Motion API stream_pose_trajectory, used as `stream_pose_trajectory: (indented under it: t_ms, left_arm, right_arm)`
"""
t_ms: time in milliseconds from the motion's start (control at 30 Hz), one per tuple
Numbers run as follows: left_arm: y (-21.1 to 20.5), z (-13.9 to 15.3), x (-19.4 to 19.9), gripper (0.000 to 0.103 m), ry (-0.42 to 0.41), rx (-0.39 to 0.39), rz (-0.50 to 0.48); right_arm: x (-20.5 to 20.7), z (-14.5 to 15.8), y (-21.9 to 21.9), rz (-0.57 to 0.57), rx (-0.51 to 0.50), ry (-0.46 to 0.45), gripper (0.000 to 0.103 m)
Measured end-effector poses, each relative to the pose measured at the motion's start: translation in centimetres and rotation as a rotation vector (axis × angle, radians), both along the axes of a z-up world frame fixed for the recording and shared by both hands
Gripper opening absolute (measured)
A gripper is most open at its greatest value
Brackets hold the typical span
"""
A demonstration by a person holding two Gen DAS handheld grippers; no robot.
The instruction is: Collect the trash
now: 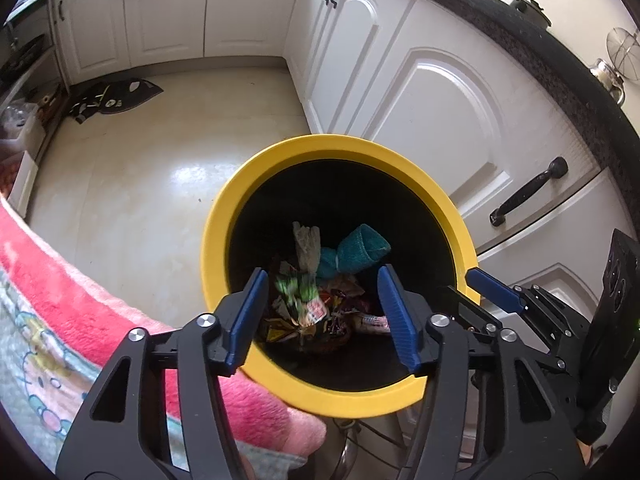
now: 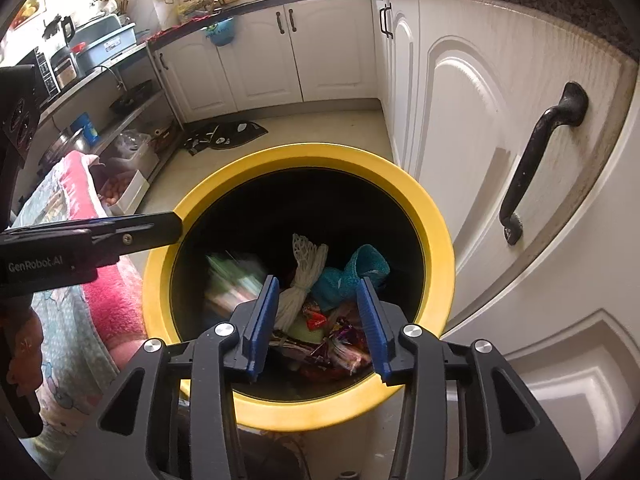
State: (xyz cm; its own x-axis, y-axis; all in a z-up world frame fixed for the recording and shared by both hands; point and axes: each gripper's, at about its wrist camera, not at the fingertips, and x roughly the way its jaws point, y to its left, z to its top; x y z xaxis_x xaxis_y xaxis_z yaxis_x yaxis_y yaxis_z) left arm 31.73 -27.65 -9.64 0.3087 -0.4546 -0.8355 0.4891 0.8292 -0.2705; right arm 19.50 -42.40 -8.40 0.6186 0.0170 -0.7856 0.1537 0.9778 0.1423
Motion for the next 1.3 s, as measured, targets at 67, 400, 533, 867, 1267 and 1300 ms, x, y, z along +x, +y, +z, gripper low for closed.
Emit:
stream_pose_trajectory:
  t_ms: [67, 400, 533, 867, 1267, 1300]
  left_arm:
    - [0.5, 0.4, -0.1, 0.056, -0.009, 0.000, 0.007]
    - [4.8, 3.6, -3.0, 0.079, -0.114, 0.009, 0.077]
    - [7.7, 4.9, -5.5, 0.093, -0.191, -0.015, 0.138]
    - [12.8, 6.7, -12.0, 0.093, -0.395, -0.031, 0.265]
    - [15.4, 7.2, -17.4, 0.093, -0.547, -0.033, 0.301]
    - [15.4, 7.1, -17.7, 0.093, -0.552, -0.034, 0.301]
  right_arm:
    - [-0.5, 0.3, 0.0, -0.003, -0.001, -0.005, 0.042]
    - [-3.2, 2.8, 1.5, -0.010, -0.026, -0.073, 0.058]
    - [-5.3, 4.5, 3.1, -0.017, -0.053, -0.149, 0.073]
    - [-11.8, 7.0, 6.9, -0.032, -0.111, -0.416, 0.097]
    - [-17.5, 6.7, 9.9, -0.056, -0.170, -0.568, 0.097]
    - [-17.8, 6.8, 10.0, -0.059, -0.168, -0.576, 0.097]
